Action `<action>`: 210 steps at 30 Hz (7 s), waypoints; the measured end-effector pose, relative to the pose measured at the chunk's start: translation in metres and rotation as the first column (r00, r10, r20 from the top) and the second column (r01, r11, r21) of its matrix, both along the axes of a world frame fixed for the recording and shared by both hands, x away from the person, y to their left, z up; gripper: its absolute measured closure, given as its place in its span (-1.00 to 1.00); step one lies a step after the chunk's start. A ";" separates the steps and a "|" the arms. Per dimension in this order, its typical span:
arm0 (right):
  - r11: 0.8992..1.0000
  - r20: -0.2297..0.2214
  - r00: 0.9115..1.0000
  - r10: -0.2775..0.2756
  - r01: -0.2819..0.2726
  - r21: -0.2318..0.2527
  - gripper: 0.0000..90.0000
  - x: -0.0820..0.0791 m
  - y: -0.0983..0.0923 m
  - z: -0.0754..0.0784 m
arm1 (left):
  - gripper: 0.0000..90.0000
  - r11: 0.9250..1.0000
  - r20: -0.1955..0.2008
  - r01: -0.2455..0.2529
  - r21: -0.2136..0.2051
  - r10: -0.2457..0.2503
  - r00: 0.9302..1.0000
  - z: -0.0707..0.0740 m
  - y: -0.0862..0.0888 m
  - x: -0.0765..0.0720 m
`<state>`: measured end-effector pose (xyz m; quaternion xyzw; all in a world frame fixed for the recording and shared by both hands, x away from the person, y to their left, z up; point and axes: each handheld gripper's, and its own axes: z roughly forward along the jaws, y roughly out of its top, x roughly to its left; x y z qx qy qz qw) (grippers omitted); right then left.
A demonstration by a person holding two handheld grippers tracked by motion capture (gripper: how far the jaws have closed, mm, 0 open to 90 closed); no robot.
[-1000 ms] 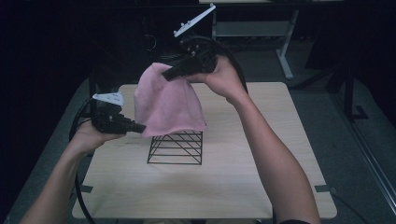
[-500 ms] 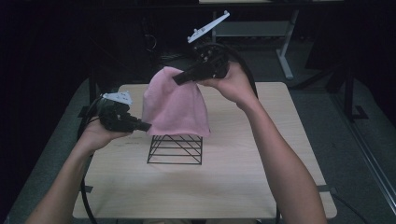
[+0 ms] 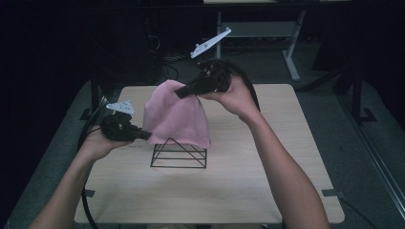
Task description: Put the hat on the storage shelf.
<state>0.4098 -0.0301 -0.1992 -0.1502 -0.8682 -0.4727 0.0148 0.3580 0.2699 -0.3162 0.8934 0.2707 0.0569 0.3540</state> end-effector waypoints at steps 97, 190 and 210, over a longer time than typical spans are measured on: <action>0.991 -0.163 0.980 0.113 -0.124 -0.056 0.56 -0.019 0.011 -0.124 | 0.84 0.983 -0.126 -0.017 0.185 0.041 0.991 -0.106 0.004 0.006; 0.917 -0.226 0.889 -0.398 0.386 -0.095 -0.38 -0.059 -0.200 -0.202 | -0.31 0.986 -0.068 -0.139 0.094 0.146 0.987 -0.079 0.034 -0.025; 0.877 -0.245 0.843 -0.480 0.453 -0.159 -0.40 -0.087 -0.240 -0.223 | -0.36 0.986 -0.064 -0.136 0.092 0.143 0.988 -0.083 0.029 -0.029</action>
